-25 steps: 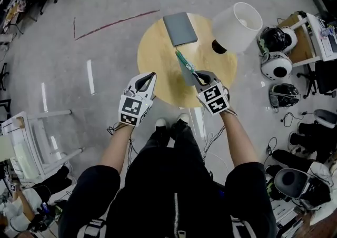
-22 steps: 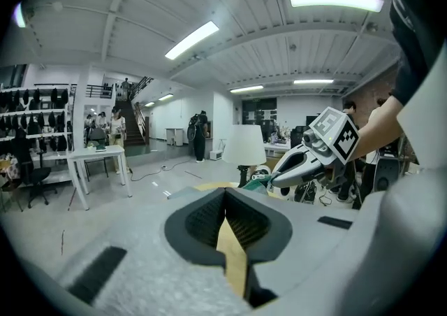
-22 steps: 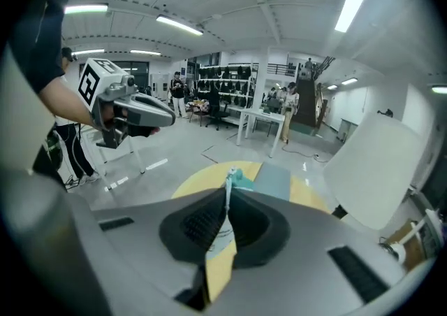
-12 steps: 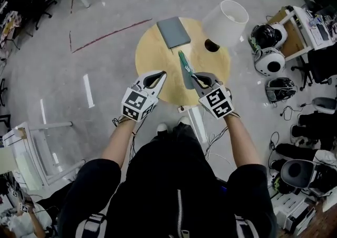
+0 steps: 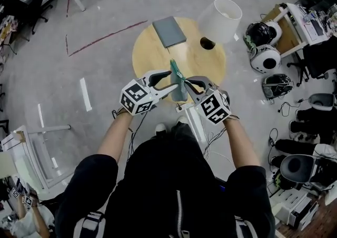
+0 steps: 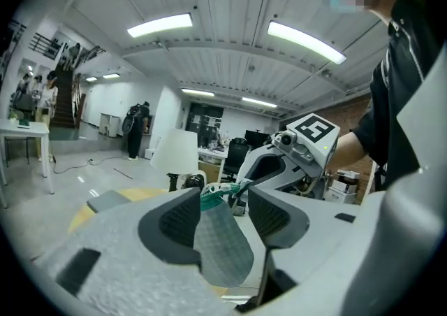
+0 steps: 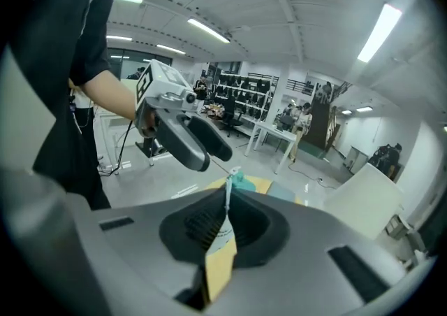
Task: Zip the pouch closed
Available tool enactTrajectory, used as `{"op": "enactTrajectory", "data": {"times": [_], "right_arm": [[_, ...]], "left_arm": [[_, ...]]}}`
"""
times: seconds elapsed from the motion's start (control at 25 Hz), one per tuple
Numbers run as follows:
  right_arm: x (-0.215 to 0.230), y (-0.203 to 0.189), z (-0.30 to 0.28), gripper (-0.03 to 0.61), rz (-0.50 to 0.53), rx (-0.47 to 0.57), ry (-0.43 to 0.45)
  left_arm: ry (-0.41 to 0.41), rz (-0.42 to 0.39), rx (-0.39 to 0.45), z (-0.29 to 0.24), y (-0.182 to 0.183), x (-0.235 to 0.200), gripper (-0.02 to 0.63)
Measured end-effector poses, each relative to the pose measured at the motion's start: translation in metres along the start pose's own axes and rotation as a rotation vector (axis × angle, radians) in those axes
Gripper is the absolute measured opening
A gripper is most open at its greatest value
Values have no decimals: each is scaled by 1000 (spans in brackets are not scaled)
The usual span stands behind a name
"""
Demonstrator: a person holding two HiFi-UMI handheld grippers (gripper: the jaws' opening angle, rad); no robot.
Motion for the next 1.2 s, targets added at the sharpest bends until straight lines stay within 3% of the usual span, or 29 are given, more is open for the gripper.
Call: {"op": "enactTrajectory", "data": {"times": [0.24, 0.44, 0.8, 0.96, 1.2], "right_arm": [[-20, 6, 5, 14, 55, 5, 26], [-22, 2, 9, 15, 44, 2, 28], [-29, -15, 17, 15, 18, -29, 17], [-31, -17, 19, 15, 1, -25, 20], [-35, -15, 18, 15, 17, -28, 27]], "left_arm": [[-65, 15, -33, -6, -6, 10, 222], [-93, 37, -30, -5, -6, 18, 202], [-104, 38, -12, -7, -4, 33, 116], [-111, 17, -35, -9, -5, 38, 31], [-73, -4, -57, -12, -11, 39, 37]]}}
Point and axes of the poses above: the fingertips, and each gripper's own axes: z backward along the fingers, x to its right, y out of its top, the point moved 6 cm from there along z, backward along the fingers, and after that the axes turned 5 degrees about -x, right-handed, at the moved point
